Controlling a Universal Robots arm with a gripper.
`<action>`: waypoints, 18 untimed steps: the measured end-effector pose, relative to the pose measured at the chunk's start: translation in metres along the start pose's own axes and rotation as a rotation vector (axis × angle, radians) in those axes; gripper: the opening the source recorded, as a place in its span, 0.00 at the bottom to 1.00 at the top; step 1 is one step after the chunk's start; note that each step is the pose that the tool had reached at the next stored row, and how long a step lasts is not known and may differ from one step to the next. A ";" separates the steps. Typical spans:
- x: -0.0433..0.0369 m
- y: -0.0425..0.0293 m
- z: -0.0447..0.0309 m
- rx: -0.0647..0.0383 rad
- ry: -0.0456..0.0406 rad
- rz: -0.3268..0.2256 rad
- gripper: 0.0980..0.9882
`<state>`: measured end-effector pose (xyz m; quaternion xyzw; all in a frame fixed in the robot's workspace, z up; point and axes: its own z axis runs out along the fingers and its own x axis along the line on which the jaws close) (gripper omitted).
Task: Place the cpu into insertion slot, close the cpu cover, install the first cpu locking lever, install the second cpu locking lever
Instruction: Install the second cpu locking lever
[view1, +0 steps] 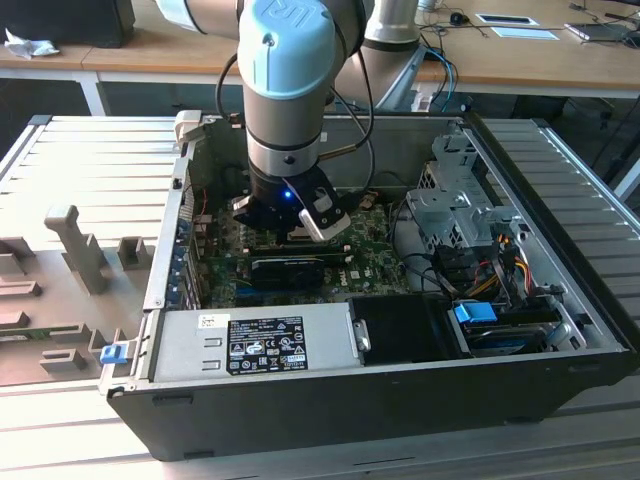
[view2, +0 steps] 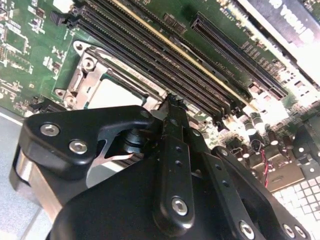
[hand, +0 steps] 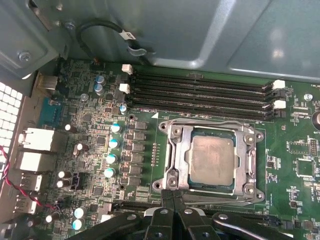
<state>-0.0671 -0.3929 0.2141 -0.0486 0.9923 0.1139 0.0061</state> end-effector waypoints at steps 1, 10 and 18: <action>0.0000 0.0000 0.0000 0.000 0.0001 0.000 0.01; 0.0051 -0.0041 0.0022 -0.022 -0.0063 -0.001 0.01; 0.0091 -0.0085 0.0114 -0.058 -0.0217 -0.004 0.01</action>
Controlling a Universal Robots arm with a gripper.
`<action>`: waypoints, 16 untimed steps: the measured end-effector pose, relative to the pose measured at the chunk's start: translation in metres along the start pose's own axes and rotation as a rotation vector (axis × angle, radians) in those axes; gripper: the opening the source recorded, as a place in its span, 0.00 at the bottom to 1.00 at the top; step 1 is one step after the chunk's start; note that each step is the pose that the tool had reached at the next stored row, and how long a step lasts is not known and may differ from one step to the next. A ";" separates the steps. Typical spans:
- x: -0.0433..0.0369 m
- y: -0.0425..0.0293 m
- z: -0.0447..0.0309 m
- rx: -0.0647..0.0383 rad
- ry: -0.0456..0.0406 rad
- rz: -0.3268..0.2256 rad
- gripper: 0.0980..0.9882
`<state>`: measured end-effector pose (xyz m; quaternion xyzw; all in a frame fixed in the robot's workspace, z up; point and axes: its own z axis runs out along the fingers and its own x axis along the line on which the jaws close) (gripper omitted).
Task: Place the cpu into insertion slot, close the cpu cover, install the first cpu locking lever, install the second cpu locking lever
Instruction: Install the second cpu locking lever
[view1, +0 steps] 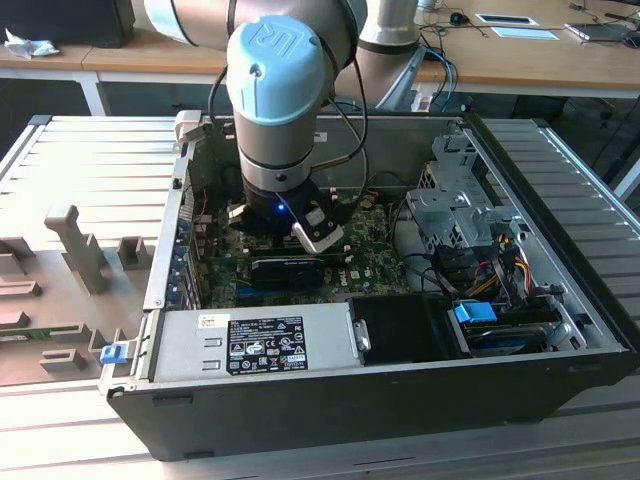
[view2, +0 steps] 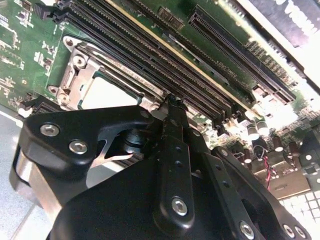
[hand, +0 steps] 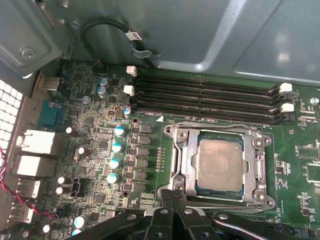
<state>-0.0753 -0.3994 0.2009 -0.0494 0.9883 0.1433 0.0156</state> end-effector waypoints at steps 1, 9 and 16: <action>0.0004 -0.0004 0.0004 -0.003 -0.0013 0.000 0.01; 0.0028 -0.0028 0.0063 -0.037 -0.0107 -0.001 0.01; 0.0036 -0.0006 -0.0006 -0.038 -0.0136 -0.002 0.01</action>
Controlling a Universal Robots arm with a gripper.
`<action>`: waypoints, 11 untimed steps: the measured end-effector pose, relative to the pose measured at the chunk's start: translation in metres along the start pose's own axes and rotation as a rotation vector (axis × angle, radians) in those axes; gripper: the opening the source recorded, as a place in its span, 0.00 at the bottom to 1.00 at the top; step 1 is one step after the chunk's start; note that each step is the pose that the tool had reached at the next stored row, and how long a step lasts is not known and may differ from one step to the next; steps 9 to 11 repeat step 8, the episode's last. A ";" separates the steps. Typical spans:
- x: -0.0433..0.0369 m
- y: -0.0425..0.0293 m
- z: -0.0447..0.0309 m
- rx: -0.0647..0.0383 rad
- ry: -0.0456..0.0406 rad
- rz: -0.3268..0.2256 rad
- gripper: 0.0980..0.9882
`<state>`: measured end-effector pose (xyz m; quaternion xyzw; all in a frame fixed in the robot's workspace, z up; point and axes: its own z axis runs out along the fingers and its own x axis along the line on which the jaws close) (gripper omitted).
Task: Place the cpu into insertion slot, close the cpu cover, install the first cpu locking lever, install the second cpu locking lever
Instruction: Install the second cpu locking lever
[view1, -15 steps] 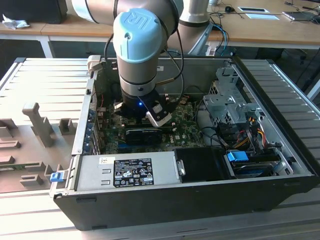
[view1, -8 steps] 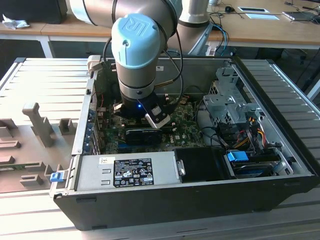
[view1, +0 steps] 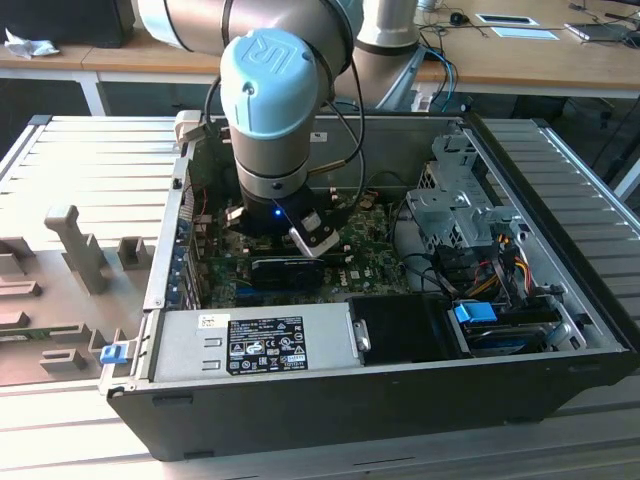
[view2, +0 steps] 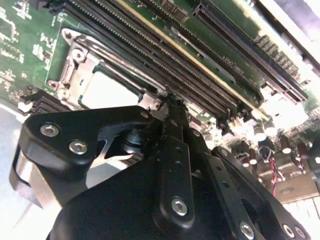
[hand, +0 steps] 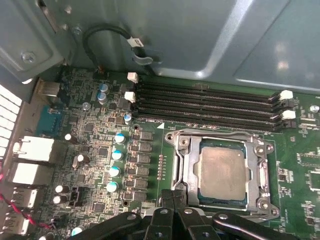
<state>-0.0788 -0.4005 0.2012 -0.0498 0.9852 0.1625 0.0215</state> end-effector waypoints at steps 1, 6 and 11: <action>-0.0001 0.0007 -0.0022 0.000 0.0000 0.000 0.01; -0.0005 0.0028 -0.0083 0.000 0.0001 0.000 0.01; -0.0008 0.0043 -0.0129 0.000 0.0001 0.000 0.01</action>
